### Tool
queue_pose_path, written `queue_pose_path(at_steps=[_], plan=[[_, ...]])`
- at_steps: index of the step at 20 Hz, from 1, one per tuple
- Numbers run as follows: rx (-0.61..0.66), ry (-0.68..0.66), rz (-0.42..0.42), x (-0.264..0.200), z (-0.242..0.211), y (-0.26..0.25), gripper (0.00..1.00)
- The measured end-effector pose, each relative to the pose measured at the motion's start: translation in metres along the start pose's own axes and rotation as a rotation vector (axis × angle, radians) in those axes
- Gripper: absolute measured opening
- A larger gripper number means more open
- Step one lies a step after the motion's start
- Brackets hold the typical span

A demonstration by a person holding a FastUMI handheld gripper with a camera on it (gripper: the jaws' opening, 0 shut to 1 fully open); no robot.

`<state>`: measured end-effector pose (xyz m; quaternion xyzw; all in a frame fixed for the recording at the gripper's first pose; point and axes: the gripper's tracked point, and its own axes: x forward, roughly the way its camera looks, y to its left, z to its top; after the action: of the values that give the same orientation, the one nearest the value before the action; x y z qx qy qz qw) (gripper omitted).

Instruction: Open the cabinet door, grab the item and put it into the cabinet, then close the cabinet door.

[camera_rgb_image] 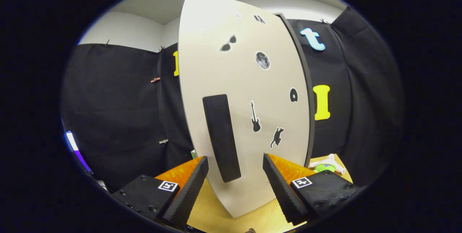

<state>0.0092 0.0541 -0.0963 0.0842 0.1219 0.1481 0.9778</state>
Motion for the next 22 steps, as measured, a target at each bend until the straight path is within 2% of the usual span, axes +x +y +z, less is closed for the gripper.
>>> queue_pose_path(at_steps=[3,6,10,15,22], plan=[[-0.107,-0.047,-0.101,-0.004,0.016,-0.03,0.98],[-0.08,-0.051,-0.215,-0.013,0.02,-0.056,0.98],[-0.1,-0.064,-0.295,-0.015,0.019,-0.062,0.98],[-0.084,-0.037,-0.293,-0.024,0.011,-0.058,0.98],[-0.137,0.022,-0.305,-0.027,-0.003,-0.064,0.98]])
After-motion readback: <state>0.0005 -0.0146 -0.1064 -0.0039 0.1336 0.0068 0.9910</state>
